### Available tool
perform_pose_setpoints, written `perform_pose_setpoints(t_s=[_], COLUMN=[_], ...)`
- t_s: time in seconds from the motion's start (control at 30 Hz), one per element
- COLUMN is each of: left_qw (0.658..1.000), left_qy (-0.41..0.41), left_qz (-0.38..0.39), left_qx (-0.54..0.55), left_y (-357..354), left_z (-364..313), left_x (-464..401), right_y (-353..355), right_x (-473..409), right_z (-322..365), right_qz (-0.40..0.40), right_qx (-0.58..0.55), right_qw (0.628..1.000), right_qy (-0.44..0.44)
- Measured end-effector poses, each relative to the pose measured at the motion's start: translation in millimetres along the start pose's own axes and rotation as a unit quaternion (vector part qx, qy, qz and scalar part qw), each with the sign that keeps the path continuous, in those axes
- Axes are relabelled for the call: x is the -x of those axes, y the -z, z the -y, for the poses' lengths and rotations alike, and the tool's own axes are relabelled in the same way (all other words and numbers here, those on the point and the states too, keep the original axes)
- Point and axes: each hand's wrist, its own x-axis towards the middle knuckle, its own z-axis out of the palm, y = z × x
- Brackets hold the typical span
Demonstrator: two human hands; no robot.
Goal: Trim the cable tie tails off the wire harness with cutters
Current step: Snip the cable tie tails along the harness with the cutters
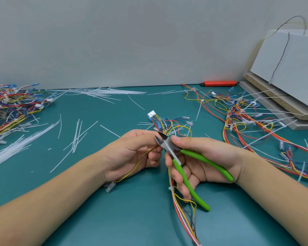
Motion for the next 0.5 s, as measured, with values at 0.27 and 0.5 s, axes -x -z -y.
perform_pose_setpoints(t_s=[0.27, 0.5], left_qw=[1.0, 1.0], left_qy=[0.002, -0.002], left_qz=[0.01, 0.014], left_qx=[0.004, 0.02], left_y=[-0.7, 0.9], left_z=[-1.6, -0.9], left_x=[1.1, 1.5], right_y=[-5.2, -4.5], right_x=[3.1, 0.3], right_z=[4.4, 2.7], right_qz=[-0.008, 0.006], right_qx=[0.01, -0.003], right_qw=[1.0, 1.0], right_qy=[-0.001, 0.009])
